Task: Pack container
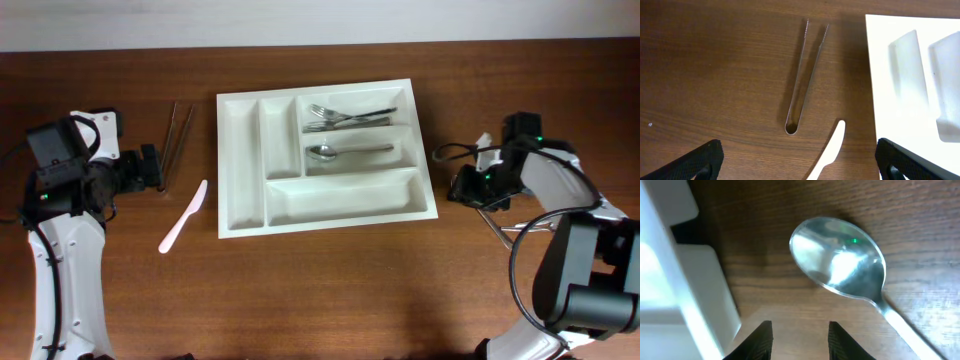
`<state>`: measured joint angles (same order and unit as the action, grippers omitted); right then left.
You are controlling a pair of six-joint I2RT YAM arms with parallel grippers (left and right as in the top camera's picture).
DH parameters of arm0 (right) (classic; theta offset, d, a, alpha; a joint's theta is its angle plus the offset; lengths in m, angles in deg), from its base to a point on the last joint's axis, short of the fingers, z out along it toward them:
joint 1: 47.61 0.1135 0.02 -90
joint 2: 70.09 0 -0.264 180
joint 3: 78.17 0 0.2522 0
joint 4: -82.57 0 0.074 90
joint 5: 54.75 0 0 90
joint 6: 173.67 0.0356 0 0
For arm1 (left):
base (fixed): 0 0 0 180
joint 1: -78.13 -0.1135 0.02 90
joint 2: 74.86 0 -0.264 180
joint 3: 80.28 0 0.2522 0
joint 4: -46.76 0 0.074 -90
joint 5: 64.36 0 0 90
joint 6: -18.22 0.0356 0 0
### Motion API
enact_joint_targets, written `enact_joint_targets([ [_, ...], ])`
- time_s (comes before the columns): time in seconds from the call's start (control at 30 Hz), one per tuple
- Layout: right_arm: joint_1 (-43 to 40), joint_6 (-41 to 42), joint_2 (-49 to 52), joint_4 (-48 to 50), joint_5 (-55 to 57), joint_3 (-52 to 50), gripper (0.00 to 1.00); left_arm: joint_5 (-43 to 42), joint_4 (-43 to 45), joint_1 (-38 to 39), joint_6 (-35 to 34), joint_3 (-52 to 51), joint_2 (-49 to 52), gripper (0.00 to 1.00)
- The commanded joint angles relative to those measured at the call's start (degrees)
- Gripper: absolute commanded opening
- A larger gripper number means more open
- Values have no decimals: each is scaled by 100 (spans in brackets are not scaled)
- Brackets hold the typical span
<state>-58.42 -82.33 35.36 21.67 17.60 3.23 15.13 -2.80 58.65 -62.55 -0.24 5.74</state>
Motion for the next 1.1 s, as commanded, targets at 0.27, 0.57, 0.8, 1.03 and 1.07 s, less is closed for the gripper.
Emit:
enact_joint_targets([
  [0.27, -9, 63, 614, 555, 339, -72, 37, -66, 15, -17, 72, 116, 20, 99],
  [0.57, -26, 284, 957, 1051, 940, -59, 38, -66, 15, -17, 72, 116, 20, 99],
  [0.8, -389, 435, 957, 1421, 1084, -55, 41, -66, 15, -17, 72, 116, 20, 99],
  [1.03, -763, 483, 953, 1440, 855, -28, 40, -66, 15, -17, 72, 116, 20, 99],
  [1.07, -765, 400, 933, 1401, 579, 9, 40, -66, 15, -17, 72, 116, 20, 99],
])
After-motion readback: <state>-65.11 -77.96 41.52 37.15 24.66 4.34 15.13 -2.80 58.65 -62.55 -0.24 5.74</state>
